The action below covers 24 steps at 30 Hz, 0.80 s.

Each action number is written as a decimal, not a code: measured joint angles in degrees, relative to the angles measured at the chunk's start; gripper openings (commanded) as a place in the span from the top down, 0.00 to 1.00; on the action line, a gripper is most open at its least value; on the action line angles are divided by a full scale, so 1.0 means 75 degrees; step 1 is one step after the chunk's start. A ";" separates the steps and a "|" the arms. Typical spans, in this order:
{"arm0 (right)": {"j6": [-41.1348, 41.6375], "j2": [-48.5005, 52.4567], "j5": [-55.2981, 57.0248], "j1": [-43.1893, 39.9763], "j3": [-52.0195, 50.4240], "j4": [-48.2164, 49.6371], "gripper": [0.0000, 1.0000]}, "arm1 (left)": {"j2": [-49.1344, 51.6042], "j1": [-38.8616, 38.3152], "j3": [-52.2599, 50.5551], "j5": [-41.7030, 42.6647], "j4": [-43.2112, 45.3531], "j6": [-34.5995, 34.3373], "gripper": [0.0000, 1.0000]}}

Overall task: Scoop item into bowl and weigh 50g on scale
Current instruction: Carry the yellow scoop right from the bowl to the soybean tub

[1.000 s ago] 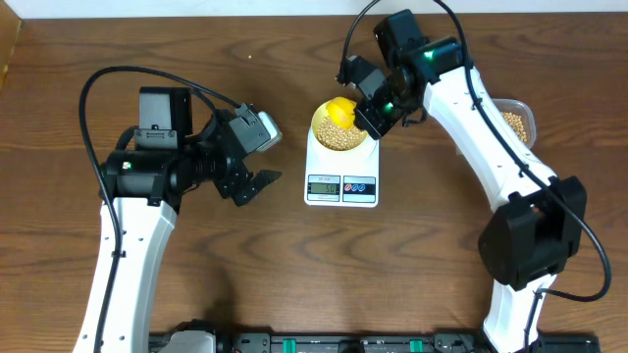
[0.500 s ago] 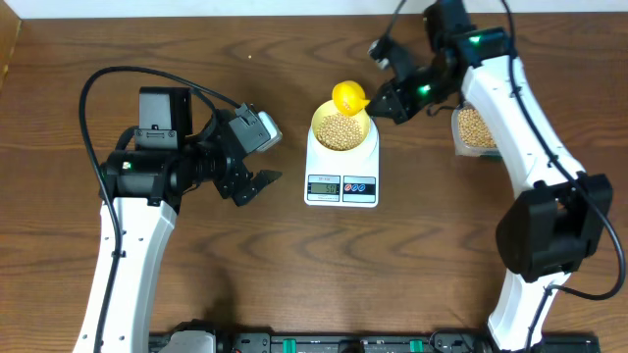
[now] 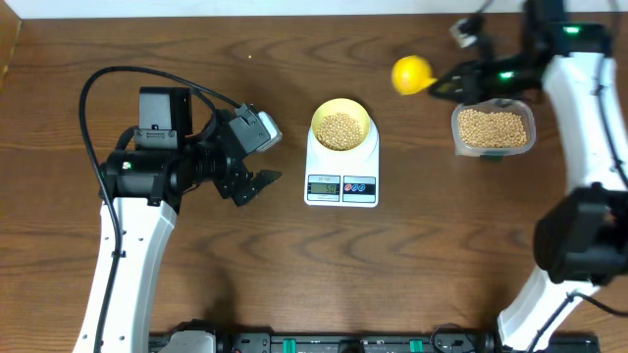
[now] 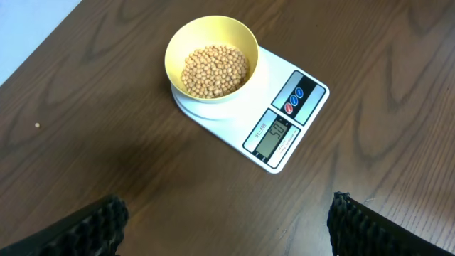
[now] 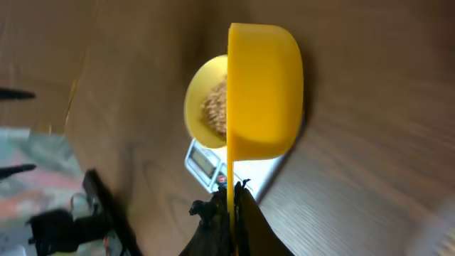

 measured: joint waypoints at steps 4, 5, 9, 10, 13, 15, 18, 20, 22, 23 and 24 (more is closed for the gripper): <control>0.0061 -0.0525 0.0356 -0.0781 0.0000 -0.0219 0.98 | 0.0000 0.0000 0.0000 0.0000 0.0000 0.0000 0.08; 0.0067 -0.0676 0.0589 -0.0973 0.0000 -0.0335 0.98 | 0.0000 0.0000 0.0000 0.0003 0.0000 0.0000 0.08; 0.0090 -0.1151 0.1923 -0.1393 0.0003 -0.0769 0.98 | 0.0000 0.0000 0.0000 0.0000 0.0000 0.0000 0.08; 0.0087 -0.1221 0.2302 -0.1411 0.0003 -0.0857 0.98 | 0.0000 0.0000 0.0000 0.0000 0.0003 0.0000 0.08; 0.0117 -0.1303 0.3453 -0.1361 0.0003 -0.1026 0.99 | 0.0000 0.0000 0.0000 0.0000 0.0003 0.0000 0.08; 0.0178 -0.1265 0.4124 -0.1274 0.0003 -0.1087 0.99 | 0.0000 0.0000 0.0000 0.0000 0.0003 0.0000 0.08; 0.0230 -0.1172 0.4890 -0.1072 0.0003 -0.1131 0.99 | 0.0000 0.0000 0.0000 0.0000 0.0003 0.0000 0.08; 0.0297 -0.1087 0.5327 -0.0895 0.0003 -0.1142 0.99 | 0.0000 0.0000 0.0000 0.0000 0.0003 0.0000 0.08; 0.0443 -0.0970 0.5791 -0.0662 0.0003 -0.1145 0.98 | 0.0000 0.0003 0.0000 0.0000 0.0003 0.0000 0.08; 0.0548 -0.0903 0.6062 -0.0516 0.0003 -0.1145 0.98 | 0.0000 0.0003 0.0000 0.0000 0.0000 0.0000 0.08; 0.0641 -0.0851 0.6280 -0.0396 0.0003 -0.1148 0.98 | 0.0000 0.0003 0.0000 0.0000 0.0000 0.0000 0.08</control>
